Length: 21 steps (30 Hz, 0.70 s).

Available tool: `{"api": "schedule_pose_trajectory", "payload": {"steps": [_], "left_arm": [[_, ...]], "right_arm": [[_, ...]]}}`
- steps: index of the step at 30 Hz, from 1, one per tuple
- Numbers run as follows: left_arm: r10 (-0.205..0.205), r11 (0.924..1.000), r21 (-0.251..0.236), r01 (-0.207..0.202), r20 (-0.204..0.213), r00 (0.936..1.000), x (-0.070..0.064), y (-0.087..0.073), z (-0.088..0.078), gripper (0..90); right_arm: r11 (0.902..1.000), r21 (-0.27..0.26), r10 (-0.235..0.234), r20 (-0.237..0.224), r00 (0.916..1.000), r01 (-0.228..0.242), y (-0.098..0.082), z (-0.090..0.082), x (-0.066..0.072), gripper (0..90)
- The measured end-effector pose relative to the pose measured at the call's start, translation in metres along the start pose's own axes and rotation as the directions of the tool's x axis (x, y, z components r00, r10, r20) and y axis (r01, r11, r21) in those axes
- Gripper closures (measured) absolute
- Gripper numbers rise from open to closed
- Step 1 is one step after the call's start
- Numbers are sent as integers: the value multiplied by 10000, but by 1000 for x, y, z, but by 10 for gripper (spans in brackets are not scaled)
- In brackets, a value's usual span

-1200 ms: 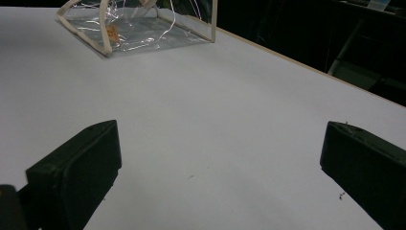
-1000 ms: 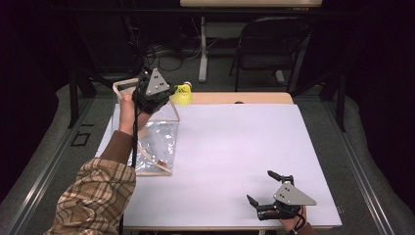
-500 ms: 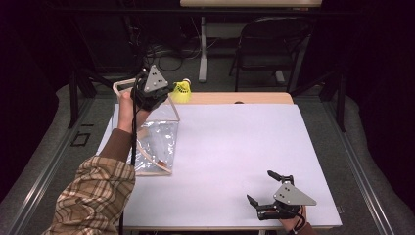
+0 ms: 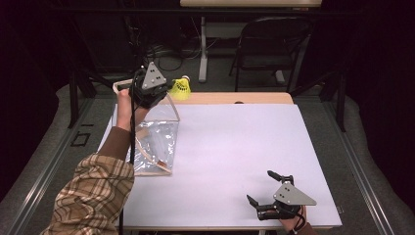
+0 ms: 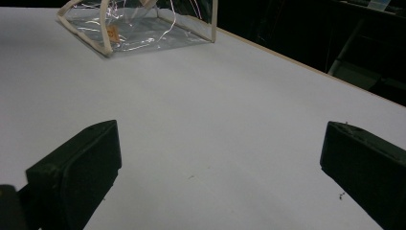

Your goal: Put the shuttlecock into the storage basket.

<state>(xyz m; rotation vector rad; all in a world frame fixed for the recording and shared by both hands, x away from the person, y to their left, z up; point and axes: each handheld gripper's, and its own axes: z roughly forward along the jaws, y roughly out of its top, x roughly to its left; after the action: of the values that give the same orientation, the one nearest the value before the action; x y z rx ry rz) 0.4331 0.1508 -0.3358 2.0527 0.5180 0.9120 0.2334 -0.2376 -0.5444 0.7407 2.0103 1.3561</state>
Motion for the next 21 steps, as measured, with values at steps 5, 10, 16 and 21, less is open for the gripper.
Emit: {"api": "schedule_pose_trajectory", "payload": {"steps": [5,10,16,21], "left_arm": [[18,10000,20,-18,-76,10000,3,1,-2,900],[-34,10000,13,34,-124,9999,5,1,-3,900],[-58,10000,-28,57,-225,9997,9,1,-6,900],[-137,9999,-97,134,-312,9994,12,0,-8,900]], "right_arm": [[10000,-37,-9,8,10000,9,0,0,0,0],[10000,-26,14,-3,10000,-14,0,0,0,0],[10000,-35,15,2,10000,-15,0,0,0,0],[10000,-46,9,1,10000,-9,0,0,0,0]]}}
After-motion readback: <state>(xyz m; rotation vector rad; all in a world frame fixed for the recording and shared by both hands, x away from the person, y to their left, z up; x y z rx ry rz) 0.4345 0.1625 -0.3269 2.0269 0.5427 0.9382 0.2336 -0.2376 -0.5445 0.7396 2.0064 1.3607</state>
